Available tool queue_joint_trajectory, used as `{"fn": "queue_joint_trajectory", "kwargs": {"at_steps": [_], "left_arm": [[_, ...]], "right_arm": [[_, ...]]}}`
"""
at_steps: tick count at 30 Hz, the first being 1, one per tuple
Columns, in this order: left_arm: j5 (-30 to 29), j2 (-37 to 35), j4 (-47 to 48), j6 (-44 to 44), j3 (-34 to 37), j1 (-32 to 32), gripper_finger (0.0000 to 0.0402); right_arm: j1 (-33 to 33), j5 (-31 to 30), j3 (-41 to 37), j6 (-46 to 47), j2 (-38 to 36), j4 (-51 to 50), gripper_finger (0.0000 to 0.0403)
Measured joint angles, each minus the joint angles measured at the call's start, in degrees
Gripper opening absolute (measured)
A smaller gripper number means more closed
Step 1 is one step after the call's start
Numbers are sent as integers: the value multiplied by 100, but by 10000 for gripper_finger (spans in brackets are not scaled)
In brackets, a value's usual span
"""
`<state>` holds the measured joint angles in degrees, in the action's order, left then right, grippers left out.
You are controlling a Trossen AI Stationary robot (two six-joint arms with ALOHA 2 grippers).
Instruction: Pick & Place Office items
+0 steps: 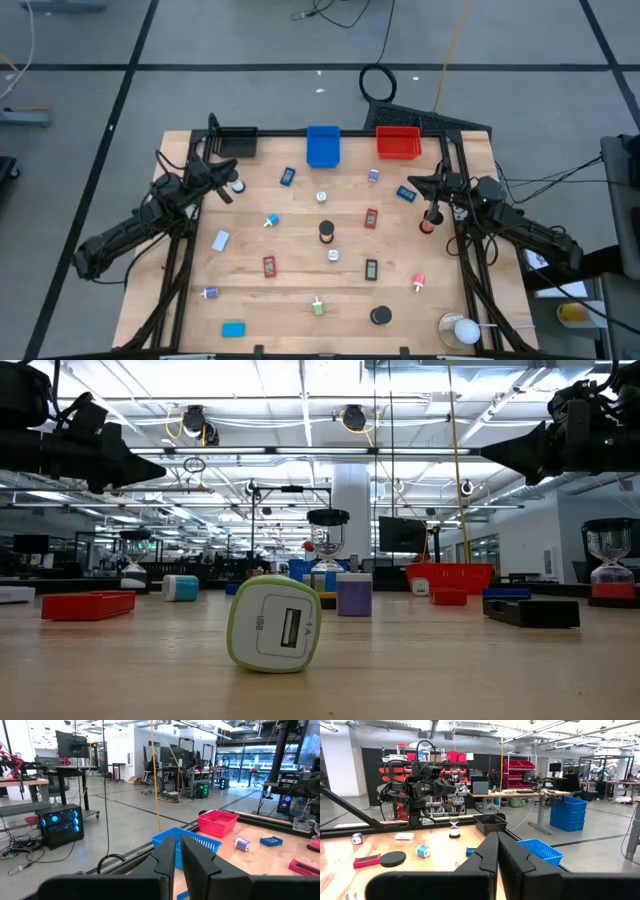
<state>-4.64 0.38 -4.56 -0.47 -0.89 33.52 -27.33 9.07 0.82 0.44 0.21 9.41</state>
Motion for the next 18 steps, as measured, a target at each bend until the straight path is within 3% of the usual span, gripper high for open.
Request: {"fn": "queue_joint_trajectory", "kwargs": {"at_steps": [9, 14, 18], "left_arm": [[2, 0, 0, 2, 0, -2, 37], [0, 0, 1, 2, 1, -1, 37], [0, -2, 0, 2, 0, 0, 37]], "right_arm": [[0, -1, 0, -69, 1, 0, 4], [-2, -3, 0, -1250, 0, -2, 4], [-1, -3, 0, -1632, 1, 0, 4]]}}
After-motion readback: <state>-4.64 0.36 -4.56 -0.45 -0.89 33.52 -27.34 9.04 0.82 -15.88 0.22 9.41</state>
